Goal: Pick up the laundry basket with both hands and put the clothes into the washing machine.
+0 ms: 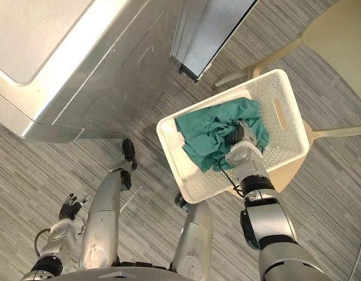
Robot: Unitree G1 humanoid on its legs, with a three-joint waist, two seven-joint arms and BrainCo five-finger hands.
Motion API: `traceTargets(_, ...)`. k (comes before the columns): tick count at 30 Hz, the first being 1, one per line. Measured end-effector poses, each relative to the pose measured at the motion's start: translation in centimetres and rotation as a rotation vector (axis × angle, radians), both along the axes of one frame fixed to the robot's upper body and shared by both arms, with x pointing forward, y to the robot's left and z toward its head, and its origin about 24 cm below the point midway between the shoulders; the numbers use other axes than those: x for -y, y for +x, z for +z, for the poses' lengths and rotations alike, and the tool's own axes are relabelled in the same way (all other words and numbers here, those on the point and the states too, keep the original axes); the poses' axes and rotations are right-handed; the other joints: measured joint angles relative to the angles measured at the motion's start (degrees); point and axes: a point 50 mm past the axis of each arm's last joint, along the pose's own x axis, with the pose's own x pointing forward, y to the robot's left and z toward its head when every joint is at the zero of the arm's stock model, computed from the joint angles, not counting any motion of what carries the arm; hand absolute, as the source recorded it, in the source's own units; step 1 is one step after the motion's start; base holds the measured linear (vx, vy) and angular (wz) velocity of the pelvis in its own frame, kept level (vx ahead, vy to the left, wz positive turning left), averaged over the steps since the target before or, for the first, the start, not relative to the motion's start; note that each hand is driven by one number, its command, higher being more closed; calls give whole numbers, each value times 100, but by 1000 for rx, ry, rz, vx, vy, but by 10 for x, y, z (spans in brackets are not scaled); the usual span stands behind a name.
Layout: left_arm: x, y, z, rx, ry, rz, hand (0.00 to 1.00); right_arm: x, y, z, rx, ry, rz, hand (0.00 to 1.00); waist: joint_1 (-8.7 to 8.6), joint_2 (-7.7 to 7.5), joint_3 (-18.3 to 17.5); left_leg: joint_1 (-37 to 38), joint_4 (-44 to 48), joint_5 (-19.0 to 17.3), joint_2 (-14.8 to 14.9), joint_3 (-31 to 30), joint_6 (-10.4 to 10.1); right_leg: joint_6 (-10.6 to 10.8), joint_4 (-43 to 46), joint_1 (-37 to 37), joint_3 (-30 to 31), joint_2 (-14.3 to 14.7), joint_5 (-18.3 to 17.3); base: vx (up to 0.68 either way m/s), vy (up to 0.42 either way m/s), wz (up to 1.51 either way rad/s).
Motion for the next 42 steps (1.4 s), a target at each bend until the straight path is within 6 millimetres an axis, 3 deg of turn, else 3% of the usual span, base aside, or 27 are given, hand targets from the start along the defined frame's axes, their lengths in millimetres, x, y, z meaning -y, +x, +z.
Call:
traceTargets(13, 2, 1, 1, 16, -23, 22, 0, -7, -2, -8, 11, 83, -8, 100, 31, -5, -119, 121, -242, 172, -30, 24, 25, -9, -27, 26, -18, 6, -1, 23, -75, 1)
traceTargets(17, 3, 4, 4, 36, -30, 35, 0, -9, -2, -7, 67, 189, -44, 100, 45, -5, -118, 111, -304, 210, -41, 11, 16, -12, -40, 16, -41, 11, 1, 19, -69, 3)
traceTargets(24, 5, 9, 10, 74, -39, 34, 0, -10, -7, -7, 284, 655, -138, 100, 49, -4, -118, 58, -292, 212, -49, -53, 14, -12, -12, -5, -98, 10, -12, 14, -69, 2)
traceTargets(27, 6, 13, 14, 103, -42, 37, 0, -12, -13, -9, 494, 1058, -251, 100, 53, -4, -119, -16, -270, 218, -58, -101, 5, -29, 100, -55, -149, -18, -79, 9, -91, 11)
traceTargets(32, 8, 15, 17, 117, -52, 66, 0, -33, -19, -12, 753, 1523, -344, 100, 53, -3, -118, -21, -207, 217, -42, -73, 5, -60, 316, -172, -87, -88, -173, 3, -83, -2)
traceTargets(36, 9, 16, 19, 127, -53, 83, 0, -55, -20, -14, 848, 1768, -394, 100, 49, -1, -117, -7, -215, 217, -18, -44, 5, -61, 374, -200, -65, -86, -215, 10, -97, -1)
traceTargets(42, 13, 17, 20, 141, -79, 96, 0, -80, -22, -9, 905, 1983, -386, 100, 71, 7, -105, 76, -228, 216, -14, 85, 6, -65, 374, -171, 1, -110, -212, 40, -75, 0)
